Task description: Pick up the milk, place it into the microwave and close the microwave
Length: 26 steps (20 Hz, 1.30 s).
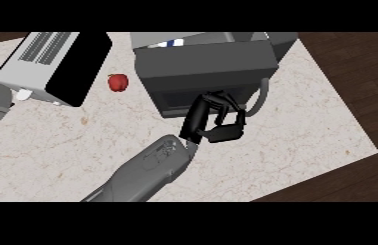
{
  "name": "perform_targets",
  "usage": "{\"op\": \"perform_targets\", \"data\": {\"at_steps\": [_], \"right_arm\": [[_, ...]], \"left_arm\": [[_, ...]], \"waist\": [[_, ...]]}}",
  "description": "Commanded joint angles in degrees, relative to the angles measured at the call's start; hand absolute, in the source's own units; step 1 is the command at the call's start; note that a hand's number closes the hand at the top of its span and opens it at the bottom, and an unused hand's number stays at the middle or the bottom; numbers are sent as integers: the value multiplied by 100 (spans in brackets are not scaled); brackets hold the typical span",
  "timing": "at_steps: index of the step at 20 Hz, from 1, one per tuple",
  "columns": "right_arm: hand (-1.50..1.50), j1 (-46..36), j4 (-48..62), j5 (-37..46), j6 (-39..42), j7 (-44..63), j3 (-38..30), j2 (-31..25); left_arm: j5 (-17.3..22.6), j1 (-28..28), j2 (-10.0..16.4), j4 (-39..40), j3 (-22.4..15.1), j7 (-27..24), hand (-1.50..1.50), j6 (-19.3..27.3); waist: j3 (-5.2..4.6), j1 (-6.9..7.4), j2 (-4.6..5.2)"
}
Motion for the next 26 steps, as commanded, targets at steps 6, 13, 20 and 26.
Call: {"op": "perform_targets", "data": {"at_steps": [6, 13, 20, 26], "right_arm": [[-150, -273, 12, -335, 94, 280, -191, -313], [-150, -501, 89, -579, 122, 465, -269, -463], [-150, -728, 213, -727, 153, 591, -464, -743], [-150, -855, 335, -812, 159, 650, -567, -871]], "left_arm": [[692, -673, 2, 518, 520, -445, 150, -108], [1005, -901, 2, 786, 571, -710, 150, -215], [1262, -1011, 2, 884, 543, -913, 150, -245], [1444, -1021, 2, 958, 440, -1131, 150, -212]], "waist": [[-5, -146, 107], [12, -167, 133], [19, -243, 166], [30, -315, 179]]}}
